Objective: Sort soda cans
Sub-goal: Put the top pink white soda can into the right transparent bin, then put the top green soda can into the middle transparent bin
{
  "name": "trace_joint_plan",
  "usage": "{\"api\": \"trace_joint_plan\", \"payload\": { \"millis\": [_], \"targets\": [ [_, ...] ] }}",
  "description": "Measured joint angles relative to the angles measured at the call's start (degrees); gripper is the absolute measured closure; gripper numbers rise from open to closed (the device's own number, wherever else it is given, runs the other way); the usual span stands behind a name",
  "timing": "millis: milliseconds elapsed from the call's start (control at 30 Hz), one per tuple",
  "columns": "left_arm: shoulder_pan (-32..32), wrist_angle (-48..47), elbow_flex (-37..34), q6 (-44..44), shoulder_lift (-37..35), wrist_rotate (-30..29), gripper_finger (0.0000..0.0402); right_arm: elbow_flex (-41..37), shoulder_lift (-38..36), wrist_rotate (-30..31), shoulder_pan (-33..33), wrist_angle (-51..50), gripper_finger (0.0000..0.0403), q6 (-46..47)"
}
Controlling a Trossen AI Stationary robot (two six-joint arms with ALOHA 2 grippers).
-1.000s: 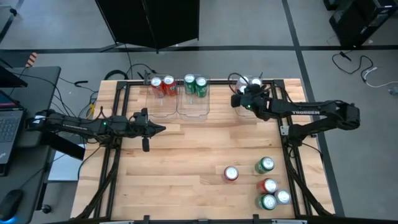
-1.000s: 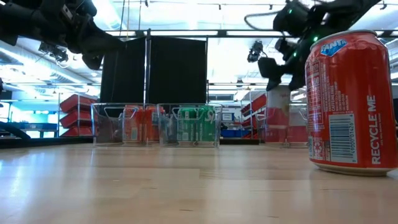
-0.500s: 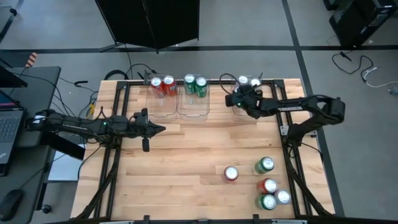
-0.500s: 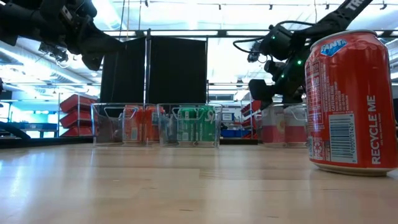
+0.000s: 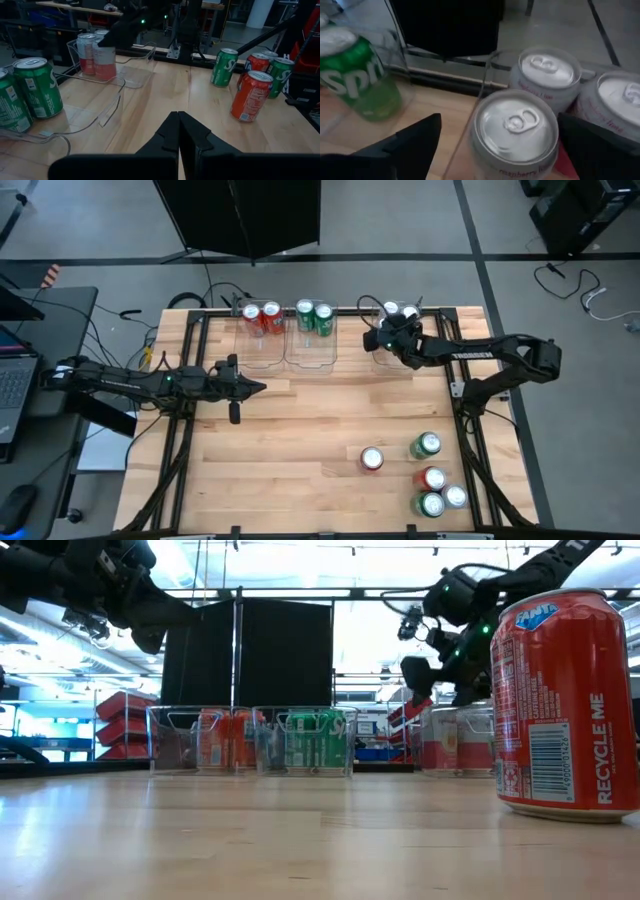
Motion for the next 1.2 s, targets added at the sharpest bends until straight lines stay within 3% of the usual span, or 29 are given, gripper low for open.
{"api": "trace_joint_plan", "payload": {
  "millis": [233, 333, 533, 667, 800, 900, 1200],
  "targets": [
    [0.00, -0.17, 0.00, 0.00, 0.00, 0.00, 0.0397, 0.04, -6.01, -0.38, 0.01, 0.08, 0.0021, -4.17],
    [0.00, -0.20, 0.00, 0.00, 0.00, 0.00, 0.0397, 0.63, -9.35, -4.23, 0.71, -1.20, 0.0028, -5.85],
    [0.00, -0.86, 0.00, 0.00, 0.00, 0.00, 0.0396, 7.96, -15.12, -13.53, 8.40, -19.69, 0.0060, -5.71],
    [0.00, -1.78, 0.00, -0.04, 0.00, 0.00, 0.0396, 14.11, -14.69, -14.92, 18.28, -36.53, 0.0106, 1.65],
    [0.00, -2.48, 0.00, -0.56, 0.00, 0.00, 0.0396, 18.74, -12.30, -21.59, 27.81, -49.22, 0.0153, 14.41],
    [0.00, -2.60, 0.00, -1.45, 0.00, 0.02, 0.0396, 21.19, -10.09, -26.89, 34.00, -55.71, 0.0181, 24.81],
    [0.00, -3.18, 0.00, -1.49, 0.00, 0.02, 0.0396, 27.09, -4.38, -41.09, 46.49, -72.14, 0.0277, 44.66]
  ]
}}
